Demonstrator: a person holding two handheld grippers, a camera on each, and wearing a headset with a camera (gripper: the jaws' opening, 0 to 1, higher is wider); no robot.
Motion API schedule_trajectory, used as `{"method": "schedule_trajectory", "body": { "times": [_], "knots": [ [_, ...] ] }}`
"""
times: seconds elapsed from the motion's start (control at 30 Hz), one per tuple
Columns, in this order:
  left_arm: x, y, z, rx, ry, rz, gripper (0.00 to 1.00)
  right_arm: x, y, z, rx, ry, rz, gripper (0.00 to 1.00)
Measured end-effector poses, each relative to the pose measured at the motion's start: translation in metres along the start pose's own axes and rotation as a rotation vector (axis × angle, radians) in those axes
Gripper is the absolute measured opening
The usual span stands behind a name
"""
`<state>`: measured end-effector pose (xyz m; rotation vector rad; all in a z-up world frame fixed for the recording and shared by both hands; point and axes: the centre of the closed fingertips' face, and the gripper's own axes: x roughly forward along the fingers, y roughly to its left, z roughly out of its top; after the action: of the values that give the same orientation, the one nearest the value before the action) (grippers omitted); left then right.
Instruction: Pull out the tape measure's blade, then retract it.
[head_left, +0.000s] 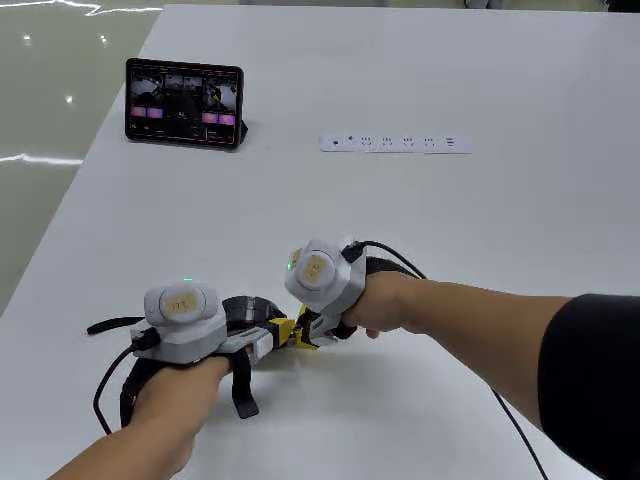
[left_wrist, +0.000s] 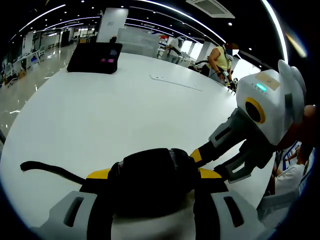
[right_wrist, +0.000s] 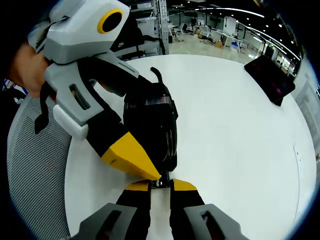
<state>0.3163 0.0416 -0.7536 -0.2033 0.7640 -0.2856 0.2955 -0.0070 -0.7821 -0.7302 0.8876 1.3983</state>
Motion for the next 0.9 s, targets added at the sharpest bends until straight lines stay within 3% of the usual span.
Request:
{"method": "schedule_trajectory", "body": {
  "times": [0.9],
  "knots": [
    [0.0014,0.0000,-0.0002,0.002,-0.005,-0.004,0.62,0.0028,0.0007,0.0044,0.008,-0.019,-0.030,0.11]
  ]
}}
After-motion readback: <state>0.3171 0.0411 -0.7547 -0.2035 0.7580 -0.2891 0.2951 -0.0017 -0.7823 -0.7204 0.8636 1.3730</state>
